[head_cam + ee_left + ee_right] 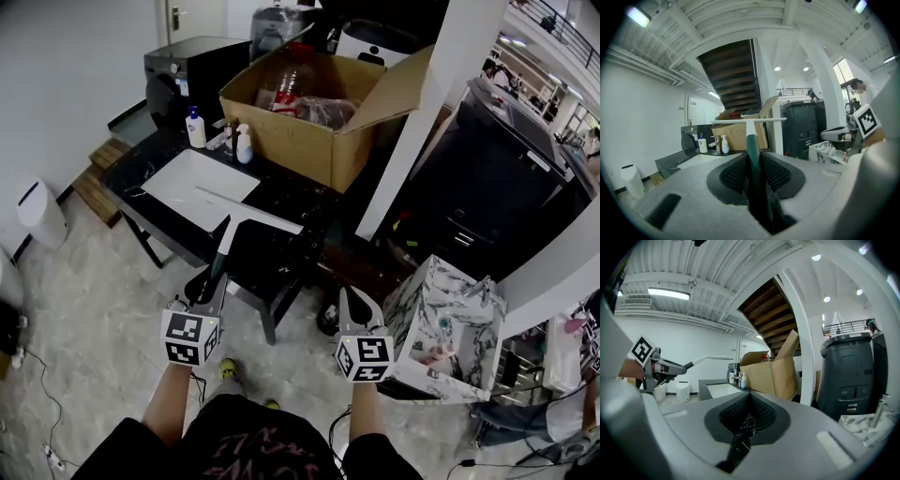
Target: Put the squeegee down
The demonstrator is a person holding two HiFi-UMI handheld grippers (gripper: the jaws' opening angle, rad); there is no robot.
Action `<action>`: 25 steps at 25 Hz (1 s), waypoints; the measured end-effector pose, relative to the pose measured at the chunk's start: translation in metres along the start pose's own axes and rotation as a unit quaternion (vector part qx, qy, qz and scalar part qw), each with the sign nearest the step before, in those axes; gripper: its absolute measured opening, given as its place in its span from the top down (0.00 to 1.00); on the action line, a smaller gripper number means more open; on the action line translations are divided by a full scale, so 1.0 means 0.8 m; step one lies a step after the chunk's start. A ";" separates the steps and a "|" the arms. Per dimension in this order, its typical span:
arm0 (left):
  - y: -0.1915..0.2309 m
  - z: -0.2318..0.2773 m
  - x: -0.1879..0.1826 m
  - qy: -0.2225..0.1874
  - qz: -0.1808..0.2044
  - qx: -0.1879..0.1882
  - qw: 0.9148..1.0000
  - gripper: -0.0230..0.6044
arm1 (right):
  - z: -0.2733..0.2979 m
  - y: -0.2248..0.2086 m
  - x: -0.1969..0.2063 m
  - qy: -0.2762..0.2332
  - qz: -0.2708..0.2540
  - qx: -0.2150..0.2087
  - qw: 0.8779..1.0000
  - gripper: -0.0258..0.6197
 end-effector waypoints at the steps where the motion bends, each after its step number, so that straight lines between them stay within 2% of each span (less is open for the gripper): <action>1: 0.002 0.008 -0.001 0.000 0.000 0.003 1.000 0.81 | 0.004 -0.003 0.000 0.001 0.000 0.003 1.000 0.96; 12: 0.043 0.109 -0.014 0.006 -0.002 0.045 0.999 0.81 | 0.072 -0.022 -0.011 0.009 -0.002 0.051 0.999 0.96; 25: 0.115 0.238 -0.029 0.017 0.004 0.126 0.992 0.81 | 0.171 -0.016 -0.029 0.023 -0.001 0.121 0.992 0.96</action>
Point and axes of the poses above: the fingertips, and each gripper's own axes: z forward along the fingers, y to its left, x out of its underside, the point moved 10 cm from there along -z, backward along the fingers, and after that the axes turned 2 degrees about -z, right-handed, at the moved point
